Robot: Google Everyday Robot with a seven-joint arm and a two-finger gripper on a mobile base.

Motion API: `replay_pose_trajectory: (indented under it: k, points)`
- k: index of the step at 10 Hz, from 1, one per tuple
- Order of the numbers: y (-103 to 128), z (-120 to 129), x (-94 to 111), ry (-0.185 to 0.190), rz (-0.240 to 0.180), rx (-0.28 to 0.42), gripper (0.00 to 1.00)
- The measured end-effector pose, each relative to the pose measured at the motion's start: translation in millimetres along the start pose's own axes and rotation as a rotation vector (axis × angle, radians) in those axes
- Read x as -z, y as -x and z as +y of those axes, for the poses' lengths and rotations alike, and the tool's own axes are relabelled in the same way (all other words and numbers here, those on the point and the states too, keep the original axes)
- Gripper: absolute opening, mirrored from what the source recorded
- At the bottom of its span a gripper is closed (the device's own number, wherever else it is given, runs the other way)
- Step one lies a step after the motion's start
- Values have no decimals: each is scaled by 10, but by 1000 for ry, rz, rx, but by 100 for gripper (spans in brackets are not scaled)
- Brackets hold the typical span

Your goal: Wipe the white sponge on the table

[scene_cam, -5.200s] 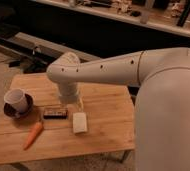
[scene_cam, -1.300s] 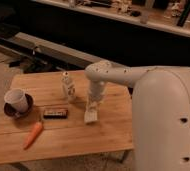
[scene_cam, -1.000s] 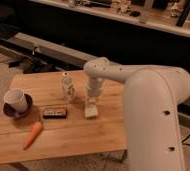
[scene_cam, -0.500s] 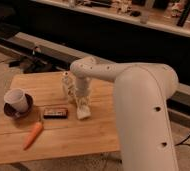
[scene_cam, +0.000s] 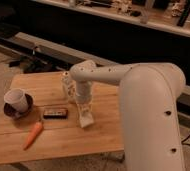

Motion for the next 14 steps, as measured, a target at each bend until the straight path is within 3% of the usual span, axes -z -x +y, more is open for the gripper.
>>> replay_pose_trajectory:
  k: [2,4,5,9,11,14]
  points:
    - [-113,-263,-55,-35,28,-44,0]
    - [-104,-497,-49,-63,27,-90,0]
    - [-41,-688,-5,-84,14,-134,0]
    - [333,-1015,173,-123,-46,-212,0]
    - [625,-959,191,-124,-75,-214,0]
    - [1076,-572,154,-104,-103,-171,0]
